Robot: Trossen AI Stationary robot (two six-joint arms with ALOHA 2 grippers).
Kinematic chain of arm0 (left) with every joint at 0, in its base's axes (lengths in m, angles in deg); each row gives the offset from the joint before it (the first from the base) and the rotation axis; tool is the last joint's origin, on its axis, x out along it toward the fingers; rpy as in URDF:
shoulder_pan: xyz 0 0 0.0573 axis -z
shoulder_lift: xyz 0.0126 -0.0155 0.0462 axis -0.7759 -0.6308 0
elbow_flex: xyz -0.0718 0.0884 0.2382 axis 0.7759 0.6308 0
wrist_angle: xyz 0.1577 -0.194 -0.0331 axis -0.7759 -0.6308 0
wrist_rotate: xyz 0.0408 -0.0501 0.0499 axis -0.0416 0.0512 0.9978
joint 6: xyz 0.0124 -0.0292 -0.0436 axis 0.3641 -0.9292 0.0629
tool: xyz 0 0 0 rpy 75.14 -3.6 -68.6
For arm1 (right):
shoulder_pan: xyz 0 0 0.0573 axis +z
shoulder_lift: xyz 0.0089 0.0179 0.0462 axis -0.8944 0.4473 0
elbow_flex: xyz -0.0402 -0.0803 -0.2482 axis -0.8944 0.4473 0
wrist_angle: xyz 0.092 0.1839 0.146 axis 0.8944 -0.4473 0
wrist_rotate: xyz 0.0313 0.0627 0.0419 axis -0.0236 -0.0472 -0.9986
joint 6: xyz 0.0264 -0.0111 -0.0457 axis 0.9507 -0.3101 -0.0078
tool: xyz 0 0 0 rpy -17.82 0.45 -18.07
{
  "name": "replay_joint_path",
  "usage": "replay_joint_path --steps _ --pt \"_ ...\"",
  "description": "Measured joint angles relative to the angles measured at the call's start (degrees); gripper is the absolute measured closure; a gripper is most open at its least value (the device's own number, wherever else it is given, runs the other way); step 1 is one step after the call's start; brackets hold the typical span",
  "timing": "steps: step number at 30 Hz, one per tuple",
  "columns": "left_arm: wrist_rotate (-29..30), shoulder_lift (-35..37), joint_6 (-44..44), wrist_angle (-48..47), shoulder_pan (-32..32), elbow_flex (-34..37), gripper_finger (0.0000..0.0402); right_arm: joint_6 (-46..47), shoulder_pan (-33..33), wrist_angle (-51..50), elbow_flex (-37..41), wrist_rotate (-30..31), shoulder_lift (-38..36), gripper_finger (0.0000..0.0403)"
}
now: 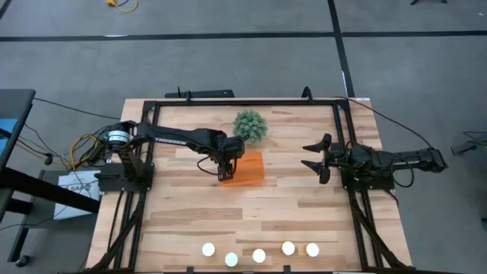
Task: Pick and place pill bottles into a basket
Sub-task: Put the orange pill bottle into the orange bin
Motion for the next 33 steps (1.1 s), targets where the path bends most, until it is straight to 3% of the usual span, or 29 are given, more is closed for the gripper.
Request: replay_joint_path --steps 16,25,33 --pt "4.2 -3.0 1.0 -2.2 -0.6 0.0 0.0198 0.0 0.0 0.0 0.0 0.0 0.1 0.0127" --pt "-2.8 -3.0 0.5 -1.8 -2.4 0.0 0.0113 0.0 0.0 0.0 0.0 0.0 0.1 0.0127" --pt "0.5 -3.0 2.4 -2.1 -2.2 0.0 0.0073 0.0 0.0 0.0 0.0 0.0 0.1 0.0127"
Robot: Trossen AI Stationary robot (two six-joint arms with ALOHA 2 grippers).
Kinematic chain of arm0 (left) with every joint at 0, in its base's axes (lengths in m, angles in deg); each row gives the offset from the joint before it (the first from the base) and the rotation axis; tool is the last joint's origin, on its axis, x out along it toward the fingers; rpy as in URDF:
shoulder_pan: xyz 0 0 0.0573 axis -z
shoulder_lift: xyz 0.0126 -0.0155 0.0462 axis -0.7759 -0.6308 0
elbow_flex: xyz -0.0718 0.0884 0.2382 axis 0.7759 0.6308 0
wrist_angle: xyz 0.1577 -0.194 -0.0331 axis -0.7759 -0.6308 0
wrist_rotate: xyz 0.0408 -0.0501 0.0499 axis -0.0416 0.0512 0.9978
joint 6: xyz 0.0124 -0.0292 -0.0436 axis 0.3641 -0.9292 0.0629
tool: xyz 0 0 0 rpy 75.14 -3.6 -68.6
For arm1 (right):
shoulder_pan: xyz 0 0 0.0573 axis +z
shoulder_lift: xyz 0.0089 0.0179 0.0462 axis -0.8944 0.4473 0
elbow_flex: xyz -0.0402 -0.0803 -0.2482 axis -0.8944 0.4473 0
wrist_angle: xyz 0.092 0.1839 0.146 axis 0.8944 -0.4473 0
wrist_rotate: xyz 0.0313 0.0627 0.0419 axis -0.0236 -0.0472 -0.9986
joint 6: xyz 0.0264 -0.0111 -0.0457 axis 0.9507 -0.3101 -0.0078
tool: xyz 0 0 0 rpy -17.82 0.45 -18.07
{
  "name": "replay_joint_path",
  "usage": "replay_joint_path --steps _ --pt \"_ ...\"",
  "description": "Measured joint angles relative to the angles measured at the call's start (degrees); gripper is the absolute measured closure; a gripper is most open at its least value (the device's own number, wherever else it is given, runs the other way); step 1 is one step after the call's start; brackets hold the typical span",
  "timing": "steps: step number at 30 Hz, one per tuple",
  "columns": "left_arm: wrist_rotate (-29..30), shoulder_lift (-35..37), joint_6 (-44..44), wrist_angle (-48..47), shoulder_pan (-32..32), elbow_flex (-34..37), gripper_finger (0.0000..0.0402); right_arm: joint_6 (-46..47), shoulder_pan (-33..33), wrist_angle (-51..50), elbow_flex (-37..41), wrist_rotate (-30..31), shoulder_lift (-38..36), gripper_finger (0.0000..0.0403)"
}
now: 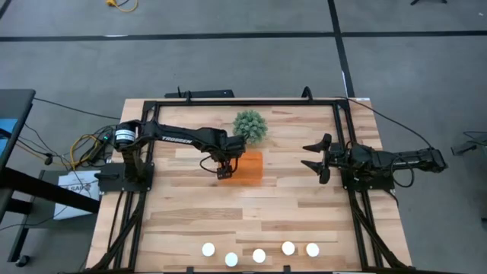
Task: Pick and place pill bottles into a basket
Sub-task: Put the orange pill bottle into the orange bin
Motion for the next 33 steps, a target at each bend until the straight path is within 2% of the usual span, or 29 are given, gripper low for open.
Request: replay_joint_path --steps 3,7,13,18,25,33 --pt "4.5 0.0 0.9 -2.6 0.3 -1.1 0.0072 0.0 0.0 0.0 0.0 0.0 0.0 0.0127" --pt "8.7 0.0 1.7 -6.9 1.0 -5.9 0.0072 0.0 0.0 0.0 0.0 0.0 0.0 0.0127" --pt "9.3 0.1 1.5 -14.2 3.4 -16.7 0.0072 0.0 0.0 0.0 0.0 0.0 0.0 0.0127" --pt "9.4 0.1 -2.4 -22.7 8.5 -22.7 0.0072 0.0 0.0 0.0 0.0 0.0 0.0 0.0127" --pt "12.1 0.1 -12.6 -31.9 19.5 -23.5 0.0072 0.0 0.0 0.0 0.0 0.0 0.0 0.0127" --pt "14.0 0.1 -33.1 -32.4 34.7 -23.5 0.0072 0.0 0.0 0.0 0.0 0.0 0.0 0.0127"
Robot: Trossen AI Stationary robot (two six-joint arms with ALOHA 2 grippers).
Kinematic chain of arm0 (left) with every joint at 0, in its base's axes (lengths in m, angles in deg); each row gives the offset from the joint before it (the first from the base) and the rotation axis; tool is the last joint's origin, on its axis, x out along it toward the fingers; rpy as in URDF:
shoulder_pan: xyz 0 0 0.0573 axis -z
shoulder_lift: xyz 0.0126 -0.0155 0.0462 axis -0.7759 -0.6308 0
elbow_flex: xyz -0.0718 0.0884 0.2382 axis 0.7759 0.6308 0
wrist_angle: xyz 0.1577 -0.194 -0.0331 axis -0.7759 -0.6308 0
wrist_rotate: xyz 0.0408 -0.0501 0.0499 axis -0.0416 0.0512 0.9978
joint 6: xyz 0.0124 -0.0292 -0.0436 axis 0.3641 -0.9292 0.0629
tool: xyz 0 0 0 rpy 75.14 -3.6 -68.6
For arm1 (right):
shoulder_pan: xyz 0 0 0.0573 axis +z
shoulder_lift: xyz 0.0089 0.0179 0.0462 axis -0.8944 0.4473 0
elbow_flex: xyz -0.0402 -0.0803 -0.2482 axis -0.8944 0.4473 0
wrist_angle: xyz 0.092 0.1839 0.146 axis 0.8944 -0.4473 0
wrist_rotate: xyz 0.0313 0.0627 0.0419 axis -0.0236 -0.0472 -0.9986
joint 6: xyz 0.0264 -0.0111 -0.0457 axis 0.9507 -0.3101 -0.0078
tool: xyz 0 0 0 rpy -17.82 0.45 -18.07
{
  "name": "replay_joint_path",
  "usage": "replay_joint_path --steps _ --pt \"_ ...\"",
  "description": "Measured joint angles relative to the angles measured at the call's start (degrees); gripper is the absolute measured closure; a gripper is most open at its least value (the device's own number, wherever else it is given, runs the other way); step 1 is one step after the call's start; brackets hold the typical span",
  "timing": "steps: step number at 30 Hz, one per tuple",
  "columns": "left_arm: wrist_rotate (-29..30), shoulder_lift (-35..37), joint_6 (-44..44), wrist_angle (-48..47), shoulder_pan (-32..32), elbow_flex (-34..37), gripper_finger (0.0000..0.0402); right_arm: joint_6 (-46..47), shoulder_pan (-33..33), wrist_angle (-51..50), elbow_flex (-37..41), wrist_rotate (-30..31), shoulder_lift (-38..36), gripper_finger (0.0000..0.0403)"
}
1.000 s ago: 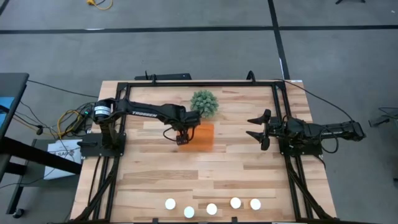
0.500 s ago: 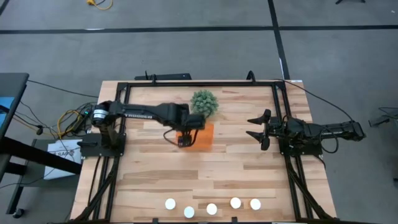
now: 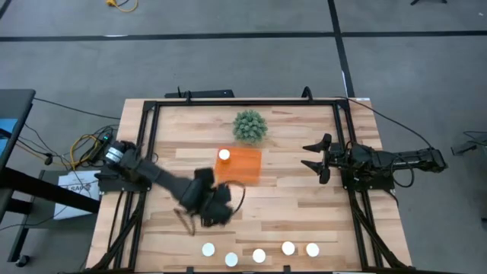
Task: Pick and place pill bottles into a basket
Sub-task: Put the orange pill bottle into the orange bin
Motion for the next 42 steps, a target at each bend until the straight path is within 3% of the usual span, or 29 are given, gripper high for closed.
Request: replay_joint_path --steps 8,16,28,33,42 --pt "-10.1 0.0 -18.0 3.5 10.7 0.0 0.0072 0.0 0.0 0.0 0.0 0.0 0.0 0.0127" --pt "-10.2 -0.9 -17.0 15.7 14.1 0.2 0.0072 0.0 0.0 0.0 0.0 0.0 0.0 0.0127" --pt "-16.5 -10.5 -13.7 15.5 16.4 0.3 0.0072 0.0 0.0 0.0 0.0 0.0 0.0 0.0127" --pt "-11.1 -10.5 -13.6 17.4 17.0 0.3 0.0072 0.0 0.0 0.0 0.0 0.0 0.0 0.0127" --pt "-10.5 -10.4 -12.5 19.1 17.2 2.7 0.0072 0.0 0.0 0.0 0.0 0.0 0.0 0.0127"
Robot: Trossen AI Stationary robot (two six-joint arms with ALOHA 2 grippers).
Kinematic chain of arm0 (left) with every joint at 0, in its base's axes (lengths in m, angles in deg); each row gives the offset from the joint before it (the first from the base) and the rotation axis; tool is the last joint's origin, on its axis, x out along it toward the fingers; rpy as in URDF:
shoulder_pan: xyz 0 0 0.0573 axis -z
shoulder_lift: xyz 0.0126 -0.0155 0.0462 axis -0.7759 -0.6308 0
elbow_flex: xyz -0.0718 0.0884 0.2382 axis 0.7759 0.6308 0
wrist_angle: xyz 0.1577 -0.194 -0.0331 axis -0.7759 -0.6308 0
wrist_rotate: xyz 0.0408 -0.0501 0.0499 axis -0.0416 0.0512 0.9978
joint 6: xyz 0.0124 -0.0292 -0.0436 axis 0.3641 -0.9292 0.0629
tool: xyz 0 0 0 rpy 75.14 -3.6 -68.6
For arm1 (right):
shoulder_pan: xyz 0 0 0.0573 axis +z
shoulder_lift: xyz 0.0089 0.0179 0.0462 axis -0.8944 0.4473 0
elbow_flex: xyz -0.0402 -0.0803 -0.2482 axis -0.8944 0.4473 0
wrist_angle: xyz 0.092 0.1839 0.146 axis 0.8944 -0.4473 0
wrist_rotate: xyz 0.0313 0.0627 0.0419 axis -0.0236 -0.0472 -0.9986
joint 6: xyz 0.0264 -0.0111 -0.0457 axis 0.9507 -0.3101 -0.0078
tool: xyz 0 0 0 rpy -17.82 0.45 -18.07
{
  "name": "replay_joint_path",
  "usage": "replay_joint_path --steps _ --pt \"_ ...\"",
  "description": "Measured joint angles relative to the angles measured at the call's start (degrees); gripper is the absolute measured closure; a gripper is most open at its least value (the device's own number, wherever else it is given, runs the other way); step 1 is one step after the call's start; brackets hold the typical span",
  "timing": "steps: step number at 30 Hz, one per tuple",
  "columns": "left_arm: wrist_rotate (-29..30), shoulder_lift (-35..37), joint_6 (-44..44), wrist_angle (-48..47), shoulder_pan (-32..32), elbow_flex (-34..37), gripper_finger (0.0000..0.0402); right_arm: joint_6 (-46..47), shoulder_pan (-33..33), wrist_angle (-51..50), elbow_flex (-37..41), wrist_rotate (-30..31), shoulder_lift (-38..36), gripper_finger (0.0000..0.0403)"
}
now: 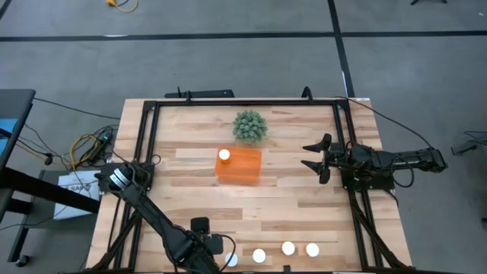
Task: Pick and place pill bottles into a basket
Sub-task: Put the orange pill bottle into the orange bin
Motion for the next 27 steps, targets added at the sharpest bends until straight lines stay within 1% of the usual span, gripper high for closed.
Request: replay_joint_path --steps 3,10,13,21,24,27 --pt "-0.5 0.0 0.4 3.6 0.1 2.2 0.0072 0.0 0.0 0.0 0.0 0.0 0.0 0.0127" --pt "1.5 0.0 1.2 5.4 0.1 3.7 0.0072 0.0 0.0 0.0 0.0 0.0 0.0 0.0127" --pt "1.6 0.0 1.3 8.3 0.1 5.9 0.0072 0.0 0.0 0.0 0.0 0.0 0.0 0.0127" --pt "2.1 0.0 0.3 8.4 0.1 8.6 0.0073 0.0 0.0 0.0 0.0 0.0 0.0 0.0127" --pt "2.2 0.0 0.6 8.6 0.1 9.1 0.0085 0.0 0.0 0.0 0.0 0.0 0.0 0.0127" --pt "3.9 0.0 1.2 8.8 -0.1 9.1 0.0117 0.0 0.0 0.0 0.0 0.0 0.0 0.0127"
